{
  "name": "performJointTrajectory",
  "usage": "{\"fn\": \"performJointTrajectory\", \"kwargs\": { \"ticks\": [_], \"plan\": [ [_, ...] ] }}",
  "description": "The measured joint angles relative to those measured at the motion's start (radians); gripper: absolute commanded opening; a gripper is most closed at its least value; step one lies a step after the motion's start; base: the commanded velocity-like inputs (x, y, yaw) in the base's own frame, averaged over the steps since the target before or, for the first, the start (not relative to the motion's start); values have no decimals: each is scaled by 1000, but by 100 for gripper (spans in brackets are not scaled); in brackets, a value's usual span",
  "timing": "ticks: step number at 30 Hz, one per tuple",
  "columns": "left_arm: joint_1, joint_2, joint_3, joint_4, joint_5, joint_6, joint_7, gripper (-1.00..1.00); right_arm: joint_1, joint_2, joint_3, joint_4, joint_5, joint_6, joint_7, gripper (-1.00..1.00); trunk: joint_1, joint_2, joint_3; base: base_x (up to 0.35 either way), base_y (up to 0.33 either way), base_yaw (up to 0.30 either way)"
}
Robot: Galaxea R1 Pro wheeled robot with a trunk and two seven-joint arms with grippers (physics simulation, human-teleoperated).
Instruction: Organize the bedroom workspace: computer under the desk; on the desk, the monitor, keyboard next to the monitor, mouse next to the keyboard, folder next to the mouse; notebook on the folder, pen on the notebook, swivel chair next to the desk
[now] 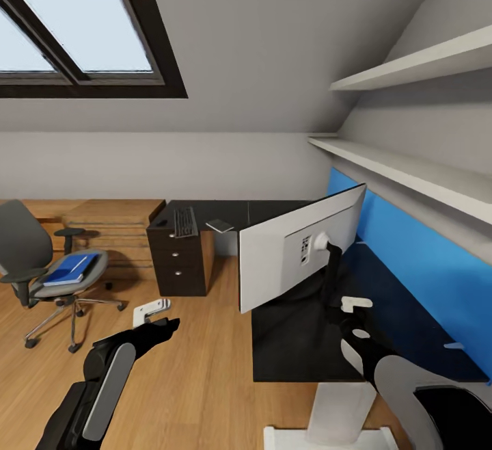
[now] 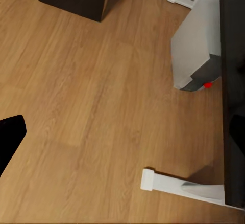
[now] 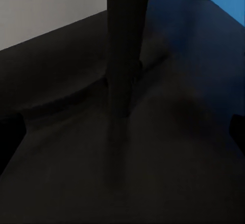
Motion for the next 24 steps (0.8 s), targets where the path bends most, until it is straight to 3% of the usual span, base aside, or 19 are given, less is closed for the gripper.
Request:
{"fn": "performJointTrajectory", "kwargs": {
  "ticks": [12,24],
  "plan": [
    [0,0,4,-2,1,-1,0,100,0,-9,-3,4,-1,-3,0,100,0,0,0,223,0,0],
    [0,1,5,-1,2,-3,2,100,0,-15,-4,4,-1,-5,0,100,0,0,0,134,-18,0]
  ]
}}
